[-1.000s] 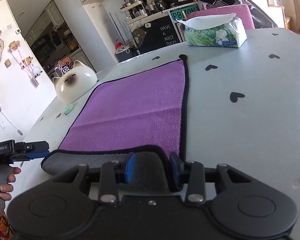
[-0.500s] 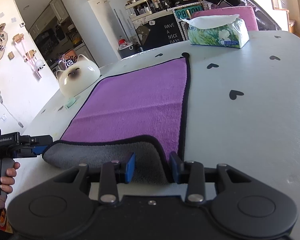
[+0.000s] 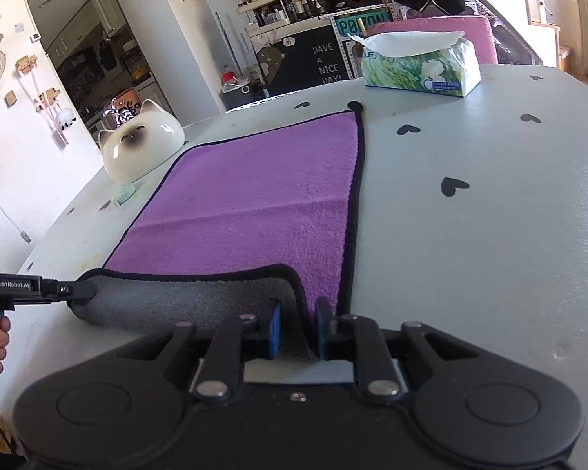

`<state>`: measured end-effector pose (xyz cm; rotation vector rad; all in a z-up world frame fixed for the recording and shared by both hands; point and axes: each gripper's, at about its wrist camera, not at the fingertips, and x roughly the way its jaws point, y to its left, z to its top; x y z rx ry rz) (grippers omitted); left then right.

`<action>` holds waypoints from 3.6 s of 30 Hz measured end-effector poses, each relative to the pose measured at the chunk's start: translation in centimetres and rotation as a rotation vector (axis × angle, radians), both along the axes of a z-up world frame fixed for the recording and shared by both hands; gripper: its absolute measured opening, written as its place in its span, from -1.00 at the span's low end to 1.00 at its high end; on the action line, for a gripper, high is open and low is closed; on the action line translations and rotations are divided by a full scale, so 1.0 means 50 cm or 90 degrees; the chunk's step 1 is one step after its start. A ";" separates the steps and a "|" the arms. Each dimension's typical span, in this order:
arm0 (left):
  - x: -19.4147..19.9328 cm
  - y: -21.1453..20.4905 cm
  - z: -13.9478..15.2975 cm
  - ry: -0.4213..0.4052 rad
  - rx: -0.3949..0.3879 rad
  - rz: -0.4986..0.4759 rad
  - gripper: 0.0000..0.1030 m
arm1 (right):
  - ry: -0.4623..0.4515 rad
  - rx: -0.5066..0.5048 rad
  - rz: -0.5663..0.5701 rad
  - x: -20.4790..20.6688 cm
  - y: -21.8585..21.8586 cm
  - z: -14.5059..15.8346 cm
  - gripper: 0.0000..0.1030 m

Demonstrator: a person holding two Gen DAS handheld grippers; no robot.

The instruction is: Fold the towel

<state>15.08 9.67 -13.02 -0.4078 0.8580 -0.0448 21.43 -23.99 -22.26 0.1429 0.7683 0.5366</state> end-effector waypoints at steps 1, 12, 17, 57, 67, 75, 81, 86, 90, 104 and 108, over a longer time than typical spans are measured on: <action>-0.001 -0.004 0.001 0.000 0.007 -0.003 -0.88 | 0.000 -0.003 -0.002 -0.001 0.001 0.000 -0.77; -0.008 -0.026 0.024 -0.007 0.059 0.002 -0.92 | -0.015 -0.004 -0.014 -0.009 -0.001 0.019 -0.92; -0.004 -0.035 0.048 -0.020 0.077 0.003 -0.92 | -0.024 -0.002 -0.020 -0.010 -0.003 0.037 -0.92; 0.217 -0.005 0.143 -0.088 0.152 0.023 -0.91 | -0.107 -0.018 -0.044 0.195 0.068 0.161 -0.92; 0.319 0.018 0.130 -0.077 0.161 0.015 -0.91 | -0.099 -0.029 -0.054 0.281 0.096 0.154 -0.92; 0.396 0.030 0.097 -0.057 0.165 0.012 -0.91 | -0.081 -0.041 -0.063 0.360 0.121 0.132 -0.92; 0.454 0.038 0.071 -0.040 0.175 0.012 -0.91 | -0.067 -0.055 -0.072 0.411 0.137 0.111 -0.92; 0.492 0.047 0.055 -0.024 0.184 0.015 -0.91 | -0.057 -0.067 -0.081 0.447 0.157 0.098 -0.92; 0.505 0.049 0.045 -0.013 0.191 0.012 -0.91 | -0.042 -0.082 -0.087 0.473 0.170 0.087 -0.92; 0.501 0.053 0.045 0.014 0.221 0.006 0.67 | -0.032 -0.124 -0.086 0.479 0.180 0.076 0.19; 0.494 0.050 0.055 0.013 0.223 0.002 0.91 | -0.024 -0.123 -0.079 0.473 0.177 0.082 0.59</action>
